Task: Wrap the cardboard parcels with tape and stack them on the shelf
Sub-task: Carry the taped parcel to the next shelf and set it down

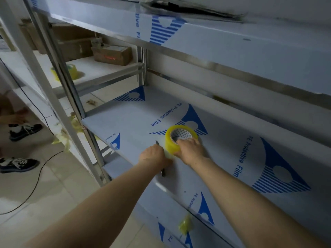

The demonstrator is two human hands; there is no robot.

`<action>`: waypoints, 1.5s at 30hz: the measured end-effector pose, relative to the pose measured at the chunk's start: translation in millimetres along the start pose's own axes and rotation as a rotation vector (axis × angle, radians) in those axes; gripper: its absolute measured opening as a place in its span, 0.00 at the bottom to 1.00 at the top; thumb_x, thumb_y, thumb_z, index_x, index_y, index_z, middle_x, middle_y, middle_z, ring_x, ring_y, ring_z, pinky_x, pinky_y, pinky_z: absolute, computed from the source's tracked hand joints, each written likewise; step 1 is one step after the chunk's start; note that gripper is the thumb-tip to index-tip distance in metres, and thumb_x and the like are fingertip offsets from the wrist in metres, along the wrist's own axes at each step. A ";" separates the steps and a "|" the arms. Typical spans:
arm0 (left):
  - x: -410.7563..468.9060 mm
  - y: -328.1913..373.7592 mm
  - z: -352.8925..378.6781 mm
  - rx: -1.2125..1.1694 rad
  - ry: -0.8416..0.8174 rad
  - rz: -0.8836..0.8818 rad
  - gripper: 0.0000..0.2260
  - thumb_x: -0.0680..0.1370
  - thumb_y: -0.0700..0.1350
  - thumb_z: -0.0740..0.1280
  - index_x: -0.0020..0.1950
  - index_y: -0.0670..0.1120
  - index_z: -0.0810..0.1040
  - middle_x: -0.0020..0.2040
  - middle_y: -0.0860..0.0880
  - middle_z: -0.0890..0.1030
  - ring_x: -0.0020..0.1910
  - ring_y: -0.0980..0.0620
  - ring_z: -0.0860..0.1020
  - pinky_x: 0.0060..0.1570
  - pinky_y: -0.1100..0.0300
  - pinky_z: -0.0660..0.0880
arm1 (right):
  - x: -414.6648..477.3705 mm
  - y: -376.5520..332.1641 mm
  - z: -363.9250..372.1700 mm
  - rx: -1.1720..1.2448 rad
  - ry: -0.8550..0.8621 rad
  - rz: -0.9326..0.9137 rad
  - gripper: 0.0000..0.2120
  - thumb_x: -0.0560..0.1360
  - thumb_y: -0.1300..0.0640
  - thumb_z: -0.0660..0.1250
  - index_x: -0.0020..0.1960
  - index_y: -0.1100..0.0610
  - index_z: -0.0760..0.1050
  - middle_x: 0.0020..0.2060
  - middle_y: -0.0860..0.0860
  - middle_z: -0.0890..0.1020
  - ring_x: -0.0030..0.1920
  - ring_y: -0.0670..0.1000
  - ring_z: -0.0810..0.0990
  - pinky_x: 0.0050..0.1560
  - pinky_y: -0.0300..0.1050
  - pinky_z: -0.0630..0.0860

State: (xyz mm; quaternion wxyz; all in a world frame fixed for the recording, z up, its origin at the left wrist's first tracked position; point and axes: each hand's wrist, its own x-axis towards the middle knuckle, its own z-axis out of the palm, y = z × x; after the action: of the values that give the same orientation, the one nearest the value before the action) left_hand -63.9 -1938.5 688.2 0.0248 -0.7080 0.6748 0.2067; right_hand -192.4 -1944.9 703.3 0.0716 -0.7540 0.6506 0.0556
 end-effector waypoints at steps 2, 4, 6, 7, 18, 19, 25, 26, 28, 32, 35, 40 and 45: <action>5.2 1.4 -1.0 -0.007 -0.021 0.022 0.19 0.76 0.50 0.65 0.63 0.42 0.72 0.61 0.44 0.76 0.61 0.45 0.75 0.54 0.56 0.72 | -3.1 0.3 -3.4 0.017 -0.006 0.027 0.20 0.77 0.46 0.64 0.64 0.57 0.70 0.64 0.56 0.75 0.66 0.57 0.69 0.68 0.48 0.60; 9.3 2.1 -3.3 -0.016 -0.026 0.034 0.17 0.77 0.45 0.64 0.63 0.41 0.71 0.62 0.42 0.75 0.62 0.43 0.74 0.56 0.56 0.71 | -7.2 0.1 -8.5 0.053 -0.003 0.084 0.20 0.78 0.47 0.64 0.65 0.57 0.71 0.63 0.57 0.75 0.65 0.58 0.70 0.65 0.47 0.63; 12.2 1.1 -4.9 -0.058 -0.004 0.041 0.16 0.77 0.44 0.63 0.63 0.39 0.70 0.62 0.41 0.74 0.62 0.42 0.74 0.57 0.55 0.71 | -13.8 1.4 -13.9 0.109 0.007 0.162 0.21 0.78 0.46 0.62 0.66 0.57 0.70 0.63 0.59 0.75 0.65 0.59 0.71 0.62 0.46 0.66; 12.9 0.1 -4.9 -0.087 0.010 0.053 0.15 0.78 0.44 0.62 0.62 0.39 0.70 0.62 0.40 0.74 0.62 0.41 0.74 0.57 0.54 0.71 | -17.9 2.6 -15.6 0.139 0.014 0.203 0.22 0.78 0.46 0.62 0.66 0.58 0.70 0.64 0.59 0.75 0.64 0.60 0.72 0.61 0.47 0.67; -8.0 -16.2 -5.9 -0.046 -0.011 0.288 0.06 0.80 0.42 0.61 0.43 0.42 0.71 0.52 0.42 0.78 0.52 0.44 0.77 0.45 0.57 0.71 | -100.0 -2.5 1.6 0.410 0.149 0.554 0.21 0.78 0.45 0.62 0.66 0.56 0.72 0.61 0.57 0.78 0.60 0.60 0.75 0.58 0.49 0.72; -7.8 -18.9 -6.2 -0.123 -0.031 0.268 0.05 0.78 0.41 0.63 0.43 0.42 0.72 0.49 0.42 0.79 0.50 0.44 0.78 0.44 0.56 0.72 | -107.6 -5.0 3.5 0.440 0.167 0.583 0.21 0.78 0.45 0.63 0.65 0.56 0.72 0.60 0.57 0.78 0.59 0.59 0.76 0.57 0.49 0.72; -30.1 -16.4 -11.0 -1.049 -0.455 0.206 0.07 0.78 0.42 0.68 0.52 0.40 0.79 0.34 0.45 0.76 0.32 0.50 0.74 0.30 0.61 0.72 | -138.1 -16.7 8.3 0.554 0.226 0.727 0.20 0.78 0.45 0.63 0.63 0.56 0.74 0.58 0.57 0.79 0.57 0.59 0.76 0.56 0.49 0.74; -35.8 -15.4 -11.4 -1.120 -0.520 0.249 0.08 0.79 0.42 0.66 0.56 0.41 0.78 0.35 0.46 0.76 0.33 0.51 0.75 0.29 0.63 0.72 | -140.7 -18.3 7.8 0.570 0.236 0.742 0.20 0.78 0.45 0.63 0.63 0.56 0.74 0.58 0.57 0.79 0.57 0.59 0.77 0.56 0.49 0.74; -46.6 -14.2 -12.6 -1.196 -0.634 0.316 0.09 0.81 0.42 0.62 0.60 0.44 0.76 0.37 0.46 0.77 0.35 0.52 0.77 0.29 0.64 0.74 | -144.6 -20.9 6.1 0.595 0.256 0.768 0.20 0.78 0.45 0.63 0.63 0.57 0.75 0.57 0.57 0.79 0.57 0.59 0.77 0.55 0.49 0.74; -58.1 -12.2 -14.8 -1.145 -0.754 0.334 0.09 0.82 0.49 0.60 0.60 0.52 0.76 0.34 0.49 0.72 0.33 0.53 0.73 0.36 0.57 0.77 | -151.1 -22.7 2.3 0.635 0.275 0.800 0.21 0.78 0.46 0.63 0.64 0.58 0.73 0.59 0.57 0.78 0.58 0.59 0.76 0.57 0.49 0.72; -61.2 -2.0 -13.5 -1.196 -0.760 0.281 0.12 0.82 0.52 0.59 0.58 0.47 0.76 0.31 0.50 0.68 0.26 0.54 0.64 0.25 0.63 0.63 | -157.3 -19.2 -0.9 0.642 0.275 0.810 0.20 0.78 0.46 0.63 0.63 0.58 0.74 0.59 0.57 0.78 0.58 0.59 0.76 0.58 0.49 0.73; -67.8 19.1 -4.7 -1.184 -0.697 0.285 0.10 0.82 0.45 0.59 0.54 0.42 0.77 0.30 0.50 0.76 0.26 0.56 0.67 0.20 0.65 0.56 | -173.3 -10.2 -2.5 0.619 0.288 0.831 0.20 0.78 0.46 0.63 0.63 0.59 0.73 0.59 0.58 0.78 0.59 0.59 0.76 0.56 0.48 0.71; -80.3 44.6 3.2 -1.304 -0.819 0.243 0.07 0.82 0.37 0.56 0.58 0.38 0.70 0.50 0.41 0.83 0.31 0.55 0.76 0.18 0.66 0.58 | -197.2 -1.9 -0.7 0.625 0.315 0.869 0.21 0.78 0.48 0.64 0.64 0.60 0.73 0.59 0.59 0.78 0.59 0.59 0.75 0.56 0.48 0.71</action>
State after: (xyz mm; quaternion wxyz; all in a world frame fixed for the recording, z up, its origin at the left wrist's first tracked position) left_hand -108.1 -1865.5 722.3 -0.1723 -0.3679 0.4268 0.8080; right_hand -219.6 -1752.8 739.0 0.1642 -0.3587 0.8899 -0.2290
